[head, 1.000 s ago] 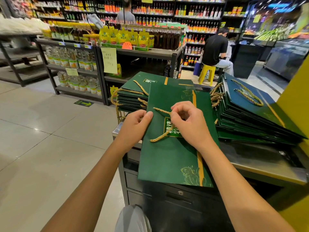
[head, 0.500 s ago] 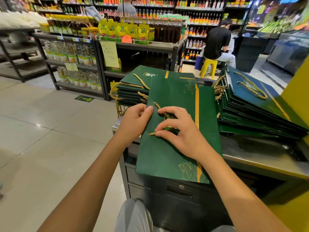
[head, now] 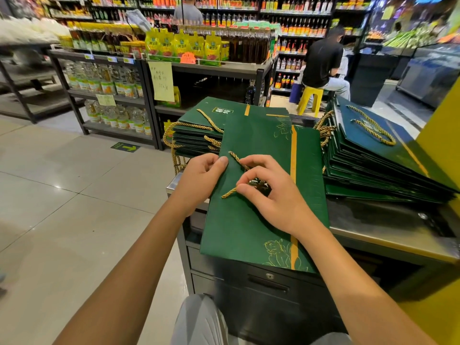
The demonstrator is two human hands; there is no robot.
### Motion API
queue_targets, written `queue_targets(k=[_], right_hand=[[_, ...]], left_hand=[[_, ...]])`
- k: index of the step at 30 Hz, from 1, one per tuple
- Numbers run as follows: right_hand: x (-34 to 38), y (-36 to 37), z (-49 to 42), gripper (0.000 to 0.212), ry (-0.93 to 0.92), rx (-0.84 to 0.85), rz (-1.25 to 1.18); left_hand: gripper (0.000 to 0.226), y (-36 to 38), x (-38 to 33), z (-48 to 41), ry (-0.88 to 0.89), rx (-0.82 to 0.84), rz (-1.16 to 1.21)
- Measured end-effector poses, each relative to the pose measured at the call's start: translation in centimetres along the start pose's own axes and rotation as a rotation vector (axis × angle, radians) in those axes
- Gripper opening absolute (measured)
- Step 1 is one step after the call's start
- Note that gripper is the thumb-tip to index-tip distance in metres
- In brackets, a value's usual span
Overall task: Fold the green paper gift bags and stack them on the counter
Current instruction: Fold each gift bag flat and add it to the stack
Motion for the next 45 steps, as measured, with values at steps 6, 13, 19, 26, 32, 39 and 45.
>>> queue_targets(k=[6, 13, 19, 26, 32, 39, 45], right_hand=[[-0.9, -2.1, 1.9, 0.015, 0.095, -0.159, 0.225], [-2.8, -5.1, 7.0, 0.033, 0.391, -0.337, 0.366], [-2.6, -5.3, 7.5, 0.056, 0.524, -0.380, 0.147], [-2.1, -5.7, 6.4, 0.013, 0.505, -0.498, -0.180], [-0.2, -8.3, 4.5, 0.031, 0.436, -0.509, -0.168], [0.8, -17.4, 3.2, 0.033, 0.462, -0.574, -0.083], [-2.2, -25.3, 4.2, 0.034, 0.616, -0.562, 0.032]], left_hand=[[0.037, 0.1, -0.2, 0.1, 0.040, -0.090, -0.104], [0.036, 0.1, -0.4, 0.2, 0.056, -0.162, -0.152], [0.035, 0.0, -0.7, 1.1, 0.035, -0.246, -0.091], [0.038, -0.1, -1.4, 3.1, -0.002, -0.271, 0.091], [0.042, -1.6, -5.8, 2.8, 0.028, -0.256, 0.111], [0.025, 0.7, -13.7, -3.7, 0.009, -0.113, 0.094], [0.038, 6.9, -17.7, -10.4, 0.069, -0.004, 0.039]])
Point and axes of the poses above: each hand's wrist, its own z-axis away from the middle knuckle, its own y-axis out of the palm, x = y × z, the point moved 4 cm from there along -z, towards the middle knuckle, and after that the axes turned 13 degrees about x, right-handed, at the moved point
